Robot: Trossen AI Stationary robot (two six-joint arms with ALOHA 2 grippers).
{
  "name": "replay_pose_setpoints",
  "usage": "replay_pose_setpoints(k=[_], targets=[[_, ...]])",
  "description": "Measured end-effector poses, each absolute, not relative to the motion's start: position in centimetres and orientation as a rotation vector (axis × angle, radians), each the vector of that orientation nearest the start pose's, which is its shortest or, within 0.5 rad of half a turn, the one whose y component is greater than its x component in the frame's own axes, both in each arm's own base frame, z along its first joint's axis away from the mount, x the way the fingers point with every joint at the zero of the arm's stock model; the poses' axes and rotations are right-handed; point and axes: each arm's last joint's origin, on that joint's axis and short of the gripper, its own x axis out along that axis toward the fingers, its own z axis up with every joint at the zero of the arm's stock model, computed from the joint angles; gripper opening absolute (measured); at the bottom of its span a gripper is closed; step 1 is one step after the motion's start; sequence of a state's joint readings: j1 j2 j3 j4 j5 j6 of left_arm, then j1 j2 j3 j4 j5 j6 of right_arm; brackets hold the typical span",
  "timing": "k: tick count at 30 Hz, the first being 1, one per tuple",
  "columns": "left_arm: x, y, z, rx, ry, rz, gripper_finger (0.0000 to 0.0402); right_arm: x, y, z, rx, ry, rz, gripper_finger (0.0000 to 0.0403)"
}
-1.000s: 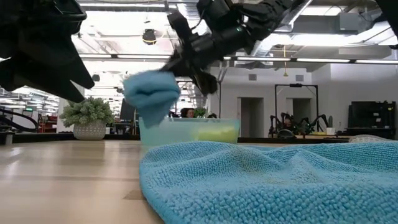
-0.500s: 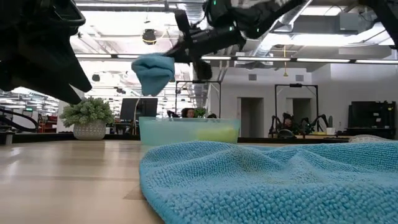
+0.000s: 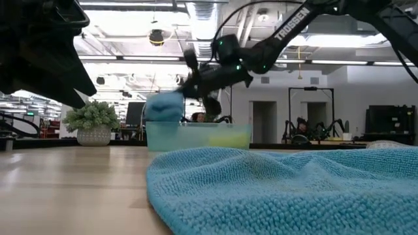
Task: Fold microfiber towels
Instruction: Put the left blue microfiber towel into the bin
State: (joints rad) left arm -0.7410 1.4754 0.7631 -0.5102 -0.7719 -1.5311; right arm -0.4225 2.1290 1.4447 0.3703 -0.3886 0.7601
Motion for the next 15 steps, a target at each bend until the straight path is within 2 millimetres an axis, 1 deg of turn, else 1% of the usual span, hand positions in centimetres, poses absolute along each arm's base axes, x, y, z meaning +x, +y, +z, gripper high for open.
replay_pose_setpoints(k=[1,5,8,12,15], targets=[[19.8,-15.4,16.8,-0.594,0.613,0.625,0.0196,44.0,-18.6,19.1,0.877,0.26,-0.14,0.0016],[19.8,-15.4,16.9,-0.594,0.611,0.625,0.0196,43.8,-18.4,18.4,0.927,0.315,-0.173,0.0018],[19.8,-15.4,16.9,-0.597,0.61,0.625,0.0196,43.9,-18.6,19.2,0.959,0.316,-0.186,0.0018],[19.8,-15.4,16.9,-0.616,0.606,0.63,0.0196,44.1,-18.7,19.6,0.993,0.395,-0.248,0.0019],[19.8,-15.4,16.8,-0.627,0.615,0.629,0.0196,44.3,-18.8,20.7,0.939,0.472,-0.281,0.0019]])
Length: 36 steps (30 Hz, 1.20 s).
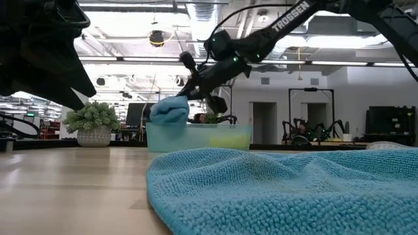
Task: Fold microfiber towels
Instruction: Put the left blue microfiber towel into the bin
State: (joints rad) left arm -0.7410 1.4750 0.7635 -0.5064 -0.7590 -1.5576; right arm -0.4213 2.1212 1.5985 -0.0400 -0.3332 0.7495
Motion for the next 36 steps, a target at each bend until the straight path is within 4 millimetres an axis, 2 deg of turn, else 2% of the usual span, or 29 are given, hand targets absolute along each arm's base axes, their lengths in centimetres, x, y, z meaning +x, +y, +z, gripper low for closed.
replay_pose_setpoints(k=[7,13,19,27,32,36], targets=[[19.8,-15.4,16.8,-0.633,0.624,0.626,0.0196,44.2,-18.2,22.7,0.784,0.641,-0.408,0.0019],[19.8,-15.5,16.8,-0.635,0.627,0.625,0.0197,43.2,-18.0,24.3,0.67,0.817,-0.516,0.0018],[19.8,-15.4,16.8,-0.617,0.63,0.619,0.0196,43.9,-18.2,24.8,0.744,0.719,-0.479,0.0019],[19.3,-16.0,16.8,-0.601,0.641,0.59,0.0197,45.8,-19.0,23.6,0.921,0.578,-0.406,0.0025],[18.9,-16.5,16.9,-0.599,0.627,0.576,0.0197,46.2,-19.6,21.0,0.984,0.613,-0.462,0.0026],[18.7,-16.7,16.9,-0.594,0.608,0.57,0.0197,46.2,-20.2,20.1,0.991,0.627,-0.471,0.0031]])
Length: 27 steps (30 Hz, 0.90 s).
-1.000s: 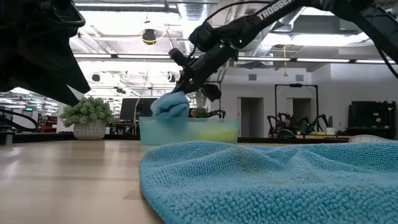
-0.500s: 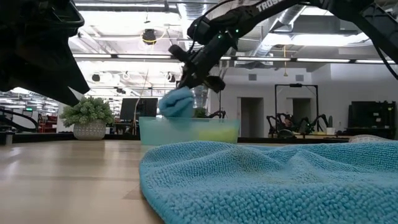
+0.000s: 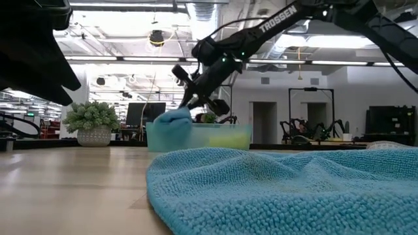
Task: Fold microfiber towels
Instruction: Put the left blue microfiber towel into the bin
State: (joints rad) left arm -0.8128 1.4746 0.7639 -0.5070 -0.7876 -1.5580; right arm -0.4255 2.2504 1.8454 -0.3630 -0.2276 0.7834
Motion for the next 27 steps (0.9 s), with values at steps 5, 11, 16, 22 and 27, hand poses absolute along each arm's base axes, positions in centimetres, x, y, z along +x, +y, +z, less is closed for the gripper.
replay_pose_setpoints(k=[5,11,16,22,27], targets=[[18.6,-16.8,16.9,-0.601,0.607,0.569,0.0196,45.8,-20.2,20.1,0.959,0.654,-0.498,0.0054],[18.6,-16.8,16.9,-0.609,0.602,0.573,0.0196,45.1,-20.2,19.5,0.92,0.75,-0.534,0.0112],[18.6,-16.8,16.9,-0.618,0.599,0.576,0.0196,44.4,-20.6,19.1,0.897,0.814,-0.544,0.0171],[18.6,-16.8,16.9,-0.62,0.599,0.576,0.0197,42.9,-21.3,20.1,0.833,0.962,-0.593,0.021],[18.6,-16.8,16.9,-0.618,0.602,0.575,0.0197,41.9,-20.7,21.0,0.631,1.13,-0.686,0.021]])
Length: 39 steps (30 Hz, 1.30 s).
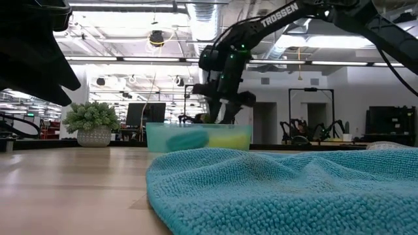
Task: Fold microfiber towels
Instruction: Put the left blue microfiber towel into the bin, then fold the blue microfiber towel
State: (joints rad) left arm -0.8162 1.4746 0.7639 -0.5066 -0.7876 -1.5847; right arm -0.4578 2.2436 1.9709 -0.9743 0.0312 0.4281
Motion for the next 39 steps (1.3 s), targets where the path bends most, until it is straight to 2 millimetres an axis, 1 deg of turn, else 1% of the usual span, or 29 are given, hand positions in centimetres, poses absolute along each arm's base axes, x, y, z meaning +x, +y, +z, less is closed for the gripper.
replay_pose_setpoints(k=[4,6,8,10,12,14,17,21,23,28,31,33,34,37,39], targets=[[18.6,-16.8,17.0,-0.607,0.577,0.581,0.0197,42.7,-19.0,21.5,0.504,1.16,-0.652,0.0199],[18.7,-16.7,17.0,-0.603,0.564,0.585,0.0197,43.3,-18.1,21.4,0.431,1.153,-0.68,0.0191],[18.7,-16.7,17.0,-0.603,0.562,0.586,0.0197,43.9,-17.4,20.9,0.379,1.151,-0.697,0.0182],[18.7,-16.7,17.0,-0.603,0.562,0.586,0.0197,44.0,-17.2,20.2,0.374,1.178,-0.696,0.0174],[18.7,-16.7,17.0,-0.608,0.562,0.587,0.0197,44.4,-17.2,19.6,0.378,1.169,-0.695,0.0166],[18.7,-16.7,17.0,-0.608,0.563,0.586,0.0196,44.3,-17.1,19.1,0.401,1.196,-0.681,0.0159],[18.7,-16.7,17.0,-0.606,0.564,0.586,0.0197,45.2,-16.6,18.5,0.418,1.156,-0.651,0.0153],[18.7,-16.7,17.0,-0.602,0.565,0.588,0.0197,46.2,-15.8,18.6,0.407,1.094,-0.626,0.0146],[18.7,-16.7,17.0,-0.604,0.565,0.588,0.0197,46.5,-15.5,18.3,0.403,1.087,-0.62,0.0142],[18.7,-16.7,17.0,-0.611,0.566,0.588,0.0197,46.4,-15.9,18.3,0.432,1.077,-0.603,0.0132],[18.7,-16.7,17.0,-0.622,0.563,0.592,0.0197,46.1,-16.1,18.4,0.427,1.106,-0.61,0.0127],[18.7,-16.7,17.0,-0.623,0.562,0.592,0.0197,45.2,-16.2,19.2,0.414,1.151,-0.608,0.0126],[18.7,-16.7,17.0,-0.623,0.562,0.592,0.0197,44.8,-16.1,19.9,0.404,1.161,-0.602,0.0125],[18.8,-16.6,17.1,-0.609,0.528,0.603,0.0197,43.0,-15.6,22.9,0.372,1.216,-0.582,0.0125],[19.0,-16.4,17.1,-0.603,0.501,0.615,0.0197,41.3,-14.7,25.1,0.351,1.279,-0.566,0.0127]])
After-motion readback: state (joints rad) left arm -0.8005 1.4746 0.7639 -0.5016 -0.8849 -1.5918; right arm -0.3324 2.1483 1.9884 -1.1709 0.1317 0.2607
